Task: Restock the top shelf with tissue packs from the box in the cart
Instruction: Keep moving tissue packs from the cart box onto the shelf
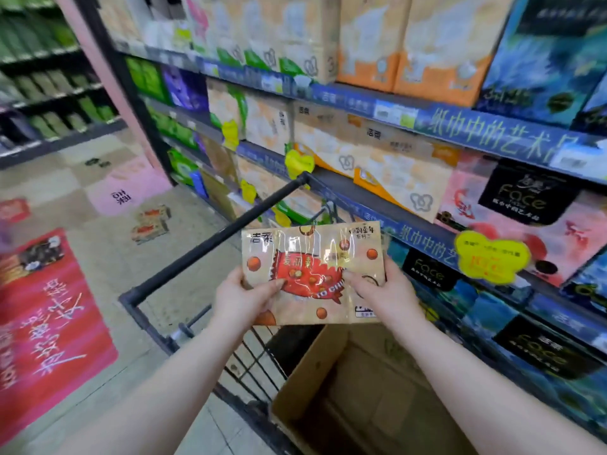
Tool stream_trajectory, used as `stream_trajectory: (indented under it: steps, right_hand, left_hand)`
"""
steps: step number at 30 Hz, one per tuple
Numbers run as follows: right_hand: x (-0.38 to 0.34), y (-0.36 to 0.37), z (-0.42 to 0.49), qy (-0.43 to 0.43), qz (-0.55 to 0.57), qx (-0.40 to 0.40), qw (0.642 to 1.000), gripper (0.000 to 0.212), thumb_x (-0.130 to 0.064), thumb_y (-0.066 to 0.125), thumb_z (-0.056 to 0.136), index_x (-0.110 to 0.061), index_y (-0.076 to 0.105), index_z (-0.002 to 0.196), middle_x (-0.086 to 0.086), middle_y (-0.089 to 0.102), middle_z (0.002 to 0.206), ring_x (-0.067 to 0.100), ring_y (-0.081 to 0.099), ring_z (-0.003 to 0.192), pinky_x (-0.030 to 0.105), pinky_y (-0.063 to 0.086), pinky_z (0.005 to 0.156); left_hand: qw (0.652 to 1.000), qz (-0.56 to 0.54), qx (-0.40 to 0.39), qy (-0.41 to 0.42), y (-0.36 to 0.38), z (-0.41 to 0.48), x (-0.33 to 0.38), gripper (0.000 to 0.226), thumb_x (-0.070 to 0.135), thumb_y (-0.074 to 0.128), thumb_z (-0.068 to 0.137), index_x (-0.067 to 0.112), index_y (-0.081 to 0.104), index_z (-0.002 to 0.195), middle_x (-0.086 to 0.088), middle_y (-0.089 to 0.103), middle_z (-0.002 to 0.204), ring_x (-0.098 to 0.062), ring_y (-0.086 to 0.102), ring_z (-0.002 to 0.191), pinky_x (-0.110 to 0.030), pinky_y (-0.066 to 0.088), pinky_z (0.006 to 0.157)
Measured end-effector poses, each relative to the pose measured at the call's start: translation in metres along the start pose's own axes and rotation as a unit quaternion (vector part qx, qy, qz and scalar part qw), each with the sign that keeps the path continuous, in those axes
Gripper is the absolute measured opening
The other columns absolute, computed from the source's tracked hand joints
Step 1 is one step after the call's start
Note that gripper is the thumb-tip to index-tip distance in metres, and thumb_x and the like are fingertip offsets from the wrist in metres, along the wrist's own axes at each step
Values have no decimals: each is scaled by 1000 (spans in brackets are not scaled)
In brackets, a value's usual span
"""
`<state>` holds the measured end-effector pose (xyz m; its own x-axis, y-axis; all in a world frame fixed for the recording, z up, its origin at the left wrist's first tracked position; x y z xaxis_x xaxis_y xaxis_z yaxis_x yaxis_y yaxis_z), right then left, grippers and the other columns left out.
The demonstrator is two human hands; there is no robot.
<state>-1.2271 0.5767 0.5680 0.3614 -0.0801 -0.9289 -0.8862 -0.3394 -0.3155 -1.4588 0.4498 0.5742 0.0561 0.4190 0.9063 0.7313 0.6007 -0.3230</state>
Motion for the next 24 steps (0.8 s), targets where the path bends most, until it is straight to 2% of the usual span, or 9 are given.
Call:
stream_trajectory:
  steps: [2, 5, 8, 11, 15, 18, 21, 24]
  right_hand:
    - [-44, 19, 1, -41, -8, -10, 999, 47, -41, 74, 76, -32, 53, 117, -11, 63, 108, 14, 59, 103, 38, 49, 93]
    - [-108, 59, -5, -108, -19, -27, 994, 41, -38, 74, 77, -35, 52, 112, -15, 63, 100, 10, 60, 96, 30, 47, 83]
    - [-155, 116, -14, -145, -30, -41, 988, 38, -40, 72, 78, -36, 52, 110, -13, 64, 101, 10, 59, 95, 31, 46, 83]
    - [-198, 185, -27, -176, -37, -53, 982, 37, -37, 73, 78, -32, 55, 110, -12, 65, 99, 12, 60, 96, 29, 45, 83]
    - [-253, 292, -43, -204, -48, -91, 974, 37, -40, 73, 77, -33, 53, 108, -13, 64, 98, 13, 61, 97, 31, 47, 85]
    - [-288, 362, -53, -217, -47, -112, 969, 42, -46, 74, 74, -33, 54, 109, -13, 65, 100, 14, 62, 98, 39, 50, 90]
    - [-317, 412, -60, -221, -41, -125, 966, 62, -61, 71, 61, -34, 55, 115, -14, 67, 106, 14, 63, 101, 43, 51, 91]
    - [-344, 449, -56, -233, -37, -128, 963, 52, -52, 74, 67, -37, 53, 113, -18, 65, 101, 12, 62, 100, 41, 51, 91]
  left_hand:
    - [999, -16, 26, 29, -37, 3, 21, 41, 23, 78, 75, 18, 59, 111, 4, 66, 98, -11, 63, 83, -27, 54, 67]
    - [996, -23, 63, 57, -101, 12, 40, 42, 26, 79, 74, 15, 61, 110, 1, 67, 100, -15, 64, 87, -29, 52, 72]
    - [991, -26, 101, 87, -176, 21, 50, 39, 25, 81, 72, 14, 62, 104, 0, 67, 96, -17, 63, 86, -30, 51, 75]
    - [986, -30, 121, 108, -258, 28, 52, 31, 21, 80, 73, 18, 61, 96, 5, 64, 86, -8, 60, 76, -26, 49, 66]
    - [978, -37, 163, 123, -376, 37, 42, 32, 21, 80, 73, 15, 65, 100, 0, 68, 92, -14, 63, 82, -28, 51, 74]
    - [971, -23, 198, 136, -452, 43, 35, 31, 24, 79, 74, 18, 65, 100, 2, 68, 91, -13, 61, 80, -22, 46, 64]
    - [967, -25, 216, 136, -505, 55, 30, 33, 25, 80, 73, 15, 66, 101, 1, 70, 94, -11, 64, 79, -22, 48, 65]
    - [962, -33, 229, 143, -543, 71, 33, 34, 23, 79, 75, 12, 65, 104, -1, 69, 93, -5, 60, 74, -13, 42, 55]
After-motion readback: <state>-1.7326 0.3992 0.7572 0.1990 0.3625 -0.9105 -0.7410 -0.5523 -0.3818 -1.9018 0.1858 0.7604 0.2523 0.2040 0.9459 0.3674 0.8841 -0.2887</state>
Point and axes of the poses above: each hand's wrist, its own z-axis towards the middle knuckle, its own y-axis out of the palm, x = y × z, the point moved 10 cm from there along z, towards the middle knuckle
